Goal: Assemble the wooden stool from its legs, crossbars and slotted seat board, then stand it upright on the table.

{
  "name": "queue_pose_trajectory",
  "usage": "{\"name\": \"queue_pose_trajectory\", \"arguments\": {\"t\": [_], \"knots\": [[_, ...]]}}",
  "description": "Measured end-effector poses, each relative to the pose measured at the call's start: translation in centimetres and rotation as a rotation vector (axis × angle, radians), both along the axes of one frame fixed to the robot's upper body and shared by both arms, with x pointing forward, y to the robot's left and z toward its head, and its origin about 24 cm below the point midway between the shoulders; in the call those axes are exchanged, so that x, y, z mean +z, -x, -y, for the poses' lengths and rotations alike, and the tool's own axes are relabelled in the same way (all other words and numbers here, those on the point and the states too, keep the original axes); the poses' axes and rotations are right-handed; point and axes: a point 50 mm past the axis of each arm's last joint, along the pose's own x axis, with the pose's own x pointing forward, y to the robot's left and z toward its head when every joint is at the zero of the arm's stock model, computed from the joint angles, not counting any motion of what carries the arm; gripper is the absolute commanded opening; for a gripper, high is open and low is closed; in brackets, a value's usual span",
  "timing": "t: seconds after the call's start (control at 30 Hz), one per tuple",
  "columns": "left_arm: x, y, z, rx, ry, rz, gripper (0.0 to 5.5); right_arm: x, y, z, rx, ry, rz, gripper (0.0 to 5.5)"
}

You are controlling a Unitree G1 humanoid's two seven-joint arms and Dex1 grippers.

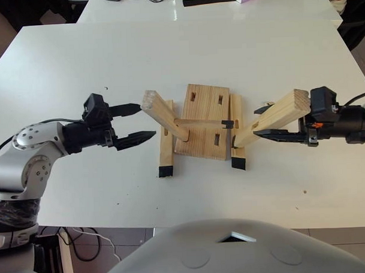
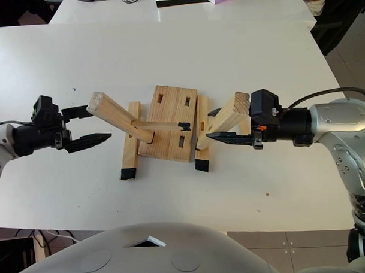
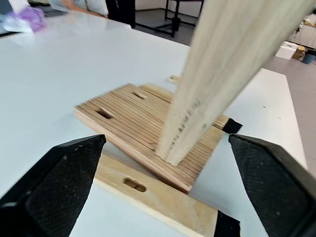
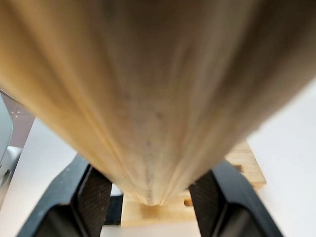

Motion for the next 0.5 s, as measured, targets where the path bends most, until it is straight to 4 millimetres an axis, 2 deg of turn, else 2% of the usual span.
{"name": "queue_pose_trajectory", "arguments": {"t": [0.3, 0.5], "knots": [[-0.3, -0.7, 1.3, -0.075, -0.002, -0.001, 4.62, -1.1, 0.0, -1.8, -0.026, -0.103, 0.001, 2.07], [-0.3, -0.8, 1.6, -0.107, 0.000, -0.011, 4.62, -1.8, 0.0, -2.4, -0.026, -0.100, 0.033, 2.07]]}}
